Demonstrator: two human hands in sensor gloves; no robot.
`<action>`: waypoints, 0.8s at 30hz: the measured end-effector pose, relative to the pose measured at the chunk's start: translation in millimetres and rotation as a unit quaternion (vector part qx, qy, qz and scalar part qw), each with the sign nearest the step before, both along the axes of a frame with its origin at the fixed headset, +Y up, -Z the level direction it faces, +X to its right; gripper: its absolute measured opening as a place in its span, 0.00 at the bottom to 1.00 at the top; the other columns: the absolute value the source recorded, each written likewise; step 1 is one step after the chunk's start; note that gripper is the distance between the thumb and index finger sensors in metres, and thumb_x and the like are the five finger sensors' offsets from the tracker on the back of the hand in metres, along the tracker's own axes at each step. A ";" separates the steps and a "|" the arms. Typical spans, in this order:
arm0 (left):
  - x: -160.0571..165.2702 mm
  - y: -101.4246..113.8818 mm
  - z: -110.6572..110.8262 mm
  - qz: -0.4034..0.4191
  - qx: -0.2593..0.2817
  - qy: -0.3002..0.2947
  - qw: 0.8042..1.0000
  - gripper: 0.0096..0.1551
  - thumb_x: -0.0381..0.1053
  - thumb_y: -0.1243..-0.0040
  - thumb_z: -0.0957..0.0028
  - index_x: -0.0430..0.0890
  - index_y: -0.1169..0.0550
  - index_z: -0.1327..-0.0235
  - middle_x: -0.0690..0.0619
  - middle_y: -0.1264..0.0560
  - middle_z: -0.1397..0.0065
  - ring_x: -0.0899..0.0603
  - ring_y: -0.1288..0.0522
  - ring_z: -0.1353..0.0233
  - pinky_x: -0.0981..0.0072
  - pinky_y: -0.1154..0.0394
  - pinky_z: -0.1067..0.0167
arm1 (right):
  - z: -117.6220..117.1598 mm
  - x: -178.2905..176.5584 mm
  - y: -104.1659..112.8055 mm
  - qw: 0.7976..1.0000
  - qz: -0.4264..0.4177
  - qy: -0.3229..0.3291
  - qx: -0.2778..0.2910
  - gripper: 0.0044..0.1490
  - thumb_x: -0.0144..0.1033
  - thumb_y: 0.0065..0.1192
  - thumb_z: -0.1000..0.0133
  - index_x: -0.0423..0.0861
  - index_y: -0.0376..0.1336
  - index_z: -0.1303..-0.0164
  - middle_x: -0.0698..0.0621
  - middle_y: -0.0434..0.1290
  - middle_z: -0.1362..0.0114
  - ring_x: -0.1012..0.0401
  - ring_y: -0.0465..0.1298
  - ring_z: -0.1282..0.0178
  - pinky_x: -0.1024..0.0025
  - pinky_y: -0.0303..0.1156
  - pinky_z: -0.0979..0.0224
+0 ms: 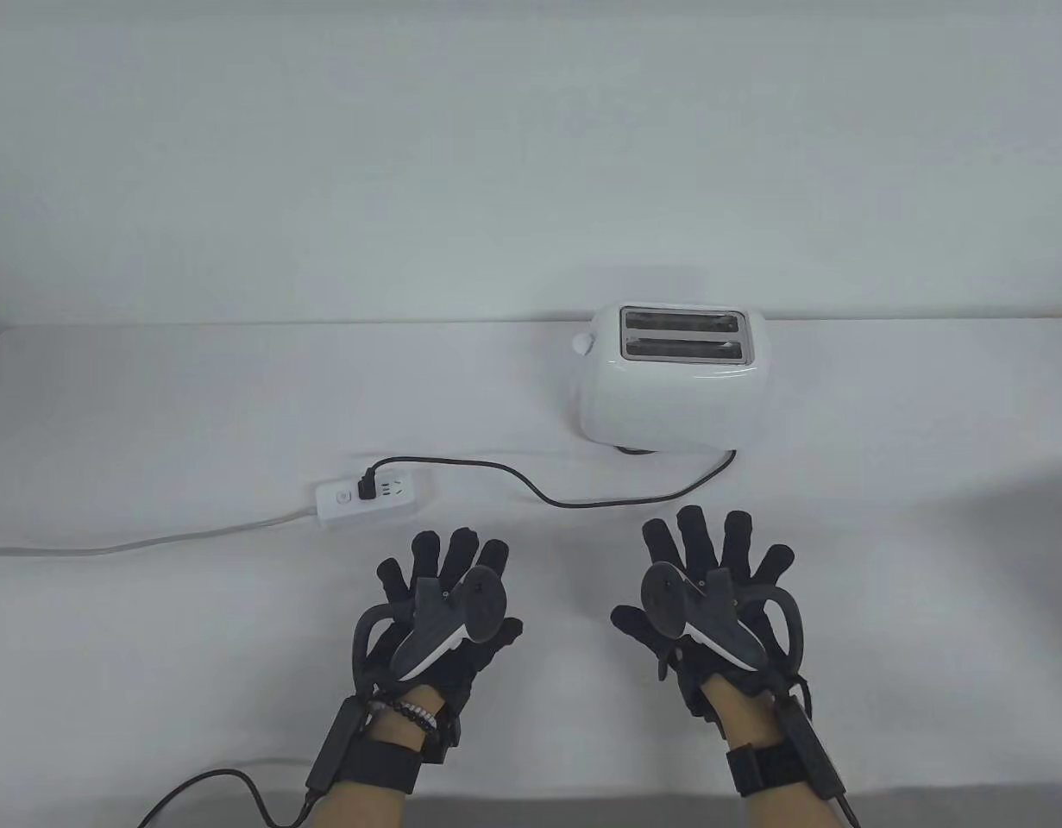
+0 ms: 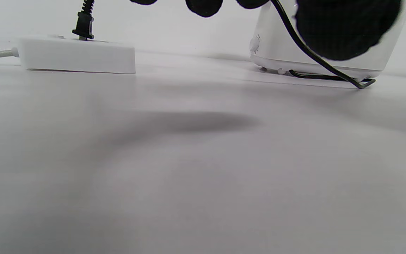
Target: Unplug the toaster
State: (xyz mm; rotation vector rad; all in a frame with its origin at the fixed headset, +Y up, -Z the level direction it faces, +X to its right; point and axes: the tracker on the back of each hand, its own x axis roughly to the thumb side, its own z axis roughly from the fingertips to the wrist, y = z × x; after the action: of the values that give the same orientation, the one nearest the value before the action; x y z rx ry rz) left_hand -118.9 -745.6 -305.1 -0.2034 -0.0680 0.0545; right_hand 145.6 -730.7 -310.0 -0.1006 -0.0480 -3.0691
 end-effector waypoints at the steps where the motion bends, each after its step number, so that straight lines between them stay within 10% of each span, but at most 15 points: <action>1: -0.2 0.1 0.0 0.000 0.000 0.000 1.000 0.56 0.75 0.46 0.54 0.72 0.57 0.16 0.59 0.58 0.04 0.33 0.61 0.07 0.25 0.59 0.18 | 0.2 0.3 0.4 1.000 0.000 -0.001 0.000 0.68 0.80 0.52 0.64 0.57 0.38 0.18 0.43 0.37 0.12 0.28 0.39 0.19 0.15 0.39 0.36; 24: -19.0 0.0 -3.8 0.024 -0.001 0.040 0.999 0.56 0.74 0.45 0.54 0.72 0.57 0.16 0.60 0.57 0.04 0.33 0.60 0.06 0.25 0.58 0.18 | 0.7 11.3 7.6 0.999 -0.039 -0.009 0.009 0.68 0.79 0.53 0.64 0.57 0.38 0.18 0.43 0.37 0.12 0.28 0.39 0.19 0.15 0.39 0.35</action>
State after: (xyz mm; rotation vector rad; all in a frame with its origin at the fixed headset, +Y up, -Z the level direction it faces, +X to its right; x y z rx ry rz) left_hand -137.9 -745.6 -308.9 -0.2019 0.0075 0.1096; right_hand 156.9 -723.0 -309.3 -0.0772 -0.0182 -3.1478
